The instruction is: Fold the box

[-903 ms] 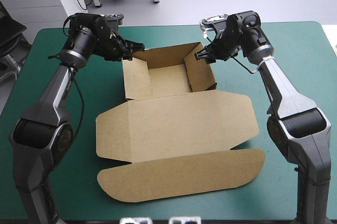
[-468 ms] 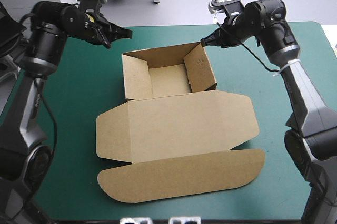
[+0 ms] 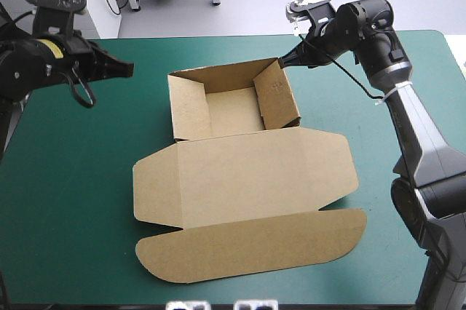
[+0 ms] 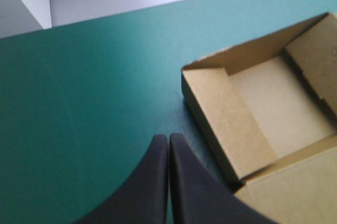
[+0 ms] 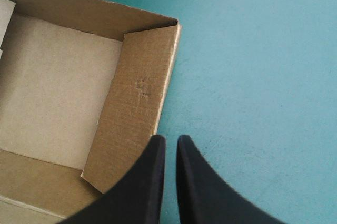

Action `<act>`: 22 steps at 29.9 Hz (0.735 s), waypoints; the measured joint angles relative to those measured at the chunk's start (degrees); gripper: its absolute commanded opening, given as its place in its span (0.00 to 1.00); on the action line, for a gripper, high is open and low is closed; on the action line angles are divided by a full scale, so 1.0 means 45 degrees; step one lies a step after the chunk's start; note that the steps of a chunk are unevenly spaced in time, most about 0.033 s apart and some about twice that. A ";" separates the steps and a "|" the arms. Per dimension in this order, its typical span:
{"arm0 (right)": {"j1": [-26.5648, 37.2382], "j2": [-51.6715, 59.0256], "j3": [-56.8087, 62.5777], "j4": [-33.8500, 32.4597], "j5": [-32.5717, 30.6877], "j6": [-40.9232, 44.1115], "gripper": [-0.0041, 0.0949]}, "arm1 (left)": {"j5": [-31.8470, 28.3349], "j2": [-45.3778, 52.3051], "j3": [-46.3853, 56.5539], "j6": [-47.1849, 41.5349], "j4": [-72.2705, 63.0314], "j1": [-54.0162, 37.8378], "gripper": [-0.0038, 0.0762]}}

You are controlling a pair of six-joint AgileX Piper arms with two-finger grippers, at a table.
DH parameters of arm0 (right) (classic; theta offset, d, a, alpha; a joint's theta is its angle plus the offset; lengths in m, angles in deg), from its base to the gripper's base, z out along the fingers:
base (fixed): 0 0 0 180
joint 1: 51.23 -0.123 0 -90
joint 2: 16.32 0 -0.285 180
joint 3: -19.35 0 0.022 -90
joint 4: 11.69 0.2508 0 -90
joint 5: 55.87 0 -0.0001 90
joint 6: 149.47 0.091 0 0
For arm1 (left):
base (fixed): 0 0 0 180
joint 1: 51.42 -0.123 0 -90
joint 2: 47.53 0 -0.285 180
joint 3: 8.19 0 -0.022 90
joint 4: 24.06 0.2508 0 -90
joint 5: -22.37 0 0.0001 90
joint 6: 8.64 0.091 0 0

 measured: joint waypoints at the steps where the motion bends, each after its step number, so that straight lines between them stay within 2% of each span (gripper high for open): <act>1: 0.0000 -0.0053 0.0014 0.0075 0.0000 -0.0078 0.39 | 0.0000 0.0315 0.0551 -0.0014 0.0147 0.0000 0.04; 3: 0.0000 -0.0227 0.0026 0.0183 -0.0009 -0.0175 0.51 | 0.0000 0.1130 0.2024 -0.0042 0.0560 0.0000 0.04; 5: 0.0000 -0.0403 0.0026 0.0241 -0.0009 -0.0206 0.55 | -0.0014 0.1952 0.3541 -0.0119 0.0878 0.0000 0.04; 8: 0.0000 -0.0806 0.0026 0.0254 -0.0009 -0.0010 0.55 | -0.0345 0.3587 0.5672 -0.0563 0.1069 0.0000 0.04; 16: 0.0000 -0.2501 0.0026 0.0201 -0.0009 0.0340 0.55 | -0.2800 0.8685 1.0862 -0.2086 0.1959 0.0000 0.04; 22: 0.0000 -0.3459 0.0026 0.0471 0.0052 0.0679 0.49 | -0.2982 1.1916 1.3682 -0.3759 0.3487 0.0000 0.04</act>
